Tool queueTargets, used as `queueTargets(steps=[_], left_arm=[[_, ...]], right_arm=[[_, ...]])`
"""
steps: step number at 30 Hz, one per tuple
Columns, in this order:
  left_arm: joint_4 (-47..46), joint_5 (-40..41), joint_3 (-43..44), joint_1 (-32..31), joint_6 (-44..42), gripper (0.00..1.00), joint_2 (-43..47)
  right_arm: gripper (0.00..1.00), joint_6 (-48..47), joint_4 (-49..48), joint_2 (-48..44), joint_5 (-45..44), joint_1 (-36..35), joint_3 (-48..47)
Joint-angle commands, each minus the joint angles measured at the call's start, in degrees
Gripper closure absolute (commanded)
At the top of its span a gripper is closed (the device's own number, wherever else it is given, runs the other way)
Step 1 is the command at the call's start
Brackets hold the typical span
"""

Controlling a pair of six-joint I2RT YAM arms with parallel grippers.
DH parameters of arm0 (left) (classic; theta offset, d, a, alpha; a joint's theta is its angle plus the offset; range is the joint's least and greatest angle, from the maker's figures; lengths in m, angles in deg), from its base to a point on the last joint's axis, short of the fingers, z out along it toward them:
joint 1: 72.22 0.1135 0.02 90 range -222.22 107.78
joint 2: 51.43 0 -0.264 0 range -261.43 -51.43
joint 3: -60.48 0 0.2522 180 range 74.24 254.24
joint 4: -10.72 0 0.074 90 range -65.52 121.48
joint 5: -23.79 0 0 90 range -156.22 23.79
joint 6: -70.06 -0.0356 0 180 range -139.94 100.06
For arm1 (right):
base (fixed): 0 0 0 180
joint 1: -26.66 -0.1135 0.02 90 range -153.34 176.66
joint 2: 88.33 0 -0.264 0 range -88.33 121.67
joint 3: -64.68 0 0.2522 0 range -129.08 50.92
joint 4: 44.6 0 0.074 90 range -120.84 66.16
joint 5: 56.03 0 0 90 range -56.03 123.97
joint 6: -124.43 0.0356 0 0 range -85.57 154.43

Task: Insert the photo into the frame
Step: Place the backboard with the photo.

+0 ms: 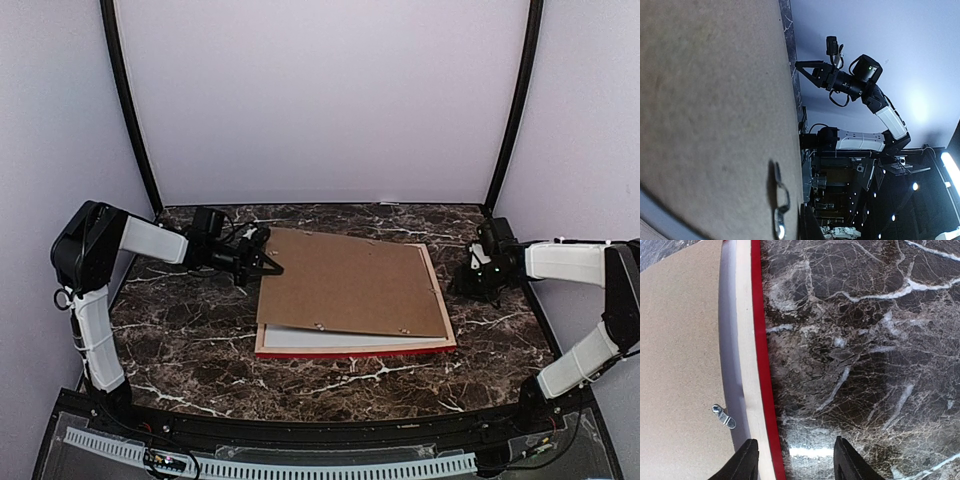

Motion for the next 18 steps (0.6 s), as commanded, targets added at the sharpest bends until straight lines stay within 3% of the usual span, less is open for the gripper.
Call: queueTargets(steps=[1,18], left_arm=[[-2.82,-4.10,1.39,-0.34,-1.12,1.00,0.04],[-2.54,-4.38,2.93,-0.42,-2.28,1.00,-2.02]], right_arm=[[0.46,-0.64,0.35,-0.83,0.63,0.66,-1.79],[0.44,-1.15,-0.82,0.41,2.33,1.00,-1.28]])
